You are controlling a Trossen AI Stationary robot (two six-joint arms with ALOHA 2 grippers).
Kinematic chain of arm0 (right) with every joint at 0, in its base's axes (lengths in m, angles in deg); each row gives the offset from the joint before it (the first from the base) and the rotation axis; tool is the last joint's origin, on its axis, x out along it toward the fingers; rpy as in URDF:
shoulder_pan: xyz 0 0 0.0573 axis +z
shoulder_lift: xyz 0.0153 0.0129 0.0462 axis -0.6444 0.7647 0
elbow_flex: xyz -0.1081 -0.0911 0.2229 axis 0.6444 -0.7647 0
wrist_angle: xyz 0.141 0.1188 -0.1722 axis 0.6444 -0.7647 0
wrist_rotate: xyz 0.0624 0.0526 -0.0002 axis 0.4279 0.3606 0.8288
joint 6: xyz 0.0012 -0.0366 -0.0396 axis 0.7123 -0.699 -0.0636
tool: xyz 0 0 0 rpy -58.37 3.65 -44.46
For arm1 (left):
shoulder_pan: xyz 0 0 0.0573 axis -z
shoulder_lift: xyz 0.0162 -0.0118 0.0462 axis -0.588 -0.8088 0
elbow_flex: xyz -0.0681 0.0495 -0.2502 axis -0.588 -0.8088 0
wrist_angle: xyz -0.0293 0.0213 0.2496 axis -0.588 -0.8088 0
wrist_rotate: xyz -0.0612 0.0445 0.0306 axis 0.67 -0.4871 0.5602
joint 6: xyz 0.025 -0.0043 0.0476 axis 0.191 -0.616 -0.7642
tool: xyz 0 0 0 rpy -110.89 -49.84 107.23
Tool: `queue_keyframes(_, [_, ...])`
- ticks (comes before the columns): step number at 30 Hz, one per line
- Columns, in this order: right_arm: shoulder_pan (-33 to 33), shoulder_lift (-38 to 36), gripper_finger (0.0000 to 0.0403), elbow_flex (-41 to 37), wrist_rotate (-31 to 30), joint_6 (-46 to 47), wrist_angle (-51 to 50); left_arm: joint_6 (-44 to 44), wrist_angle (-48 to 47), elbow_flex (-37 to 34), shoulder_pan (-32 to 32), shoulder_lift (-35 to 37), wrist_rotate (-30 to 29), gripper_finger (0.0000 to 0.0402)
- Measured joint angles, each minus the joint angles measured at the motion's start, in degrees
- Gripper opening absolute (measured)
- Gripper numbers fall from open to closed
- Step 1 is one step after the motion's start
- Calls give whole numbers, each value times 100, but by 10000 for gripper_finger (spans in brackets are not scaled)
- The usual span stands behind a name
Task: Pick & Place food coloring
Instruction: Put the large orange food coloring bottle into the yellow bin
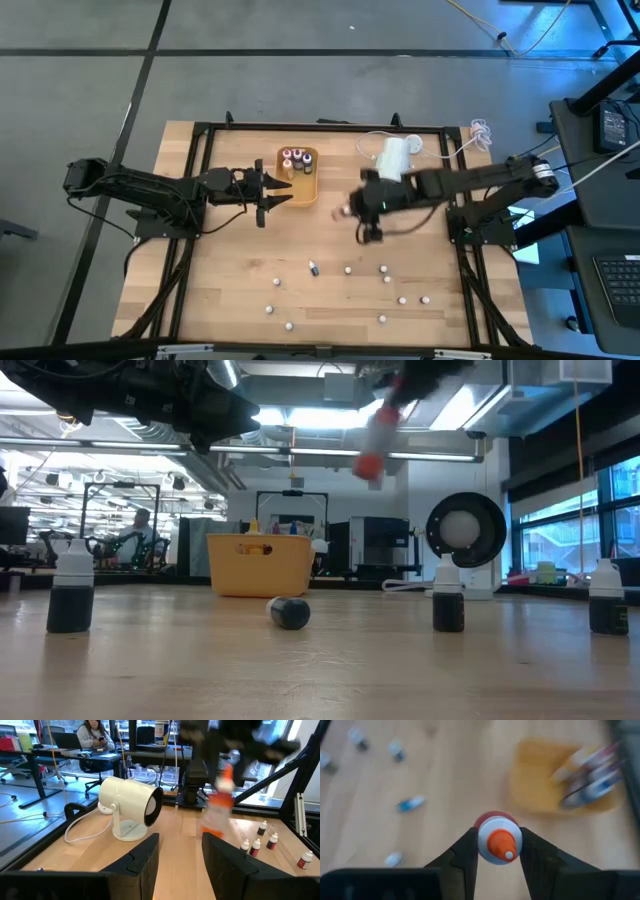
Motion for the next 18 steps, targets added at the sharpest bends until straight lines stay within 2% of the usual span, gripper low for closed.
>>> queue_keyframes(5, [-848,329,122,726,30,-882,160,-56,35,0,-7,0,-34,146])
queue_keyframes(9, [-1448,912,122,1130,594,-1298,282,-140,86,2,-9,49,-174,148])
queue_keyframes(11, [-1673,1263,122,1302,859,-1467,375,-195,68,2,-9,94,-176,148])
queue_keyframes(18, [-2144,2541,122,2202,935,-1970,329,-150,-306,2,0,553,-125,144])
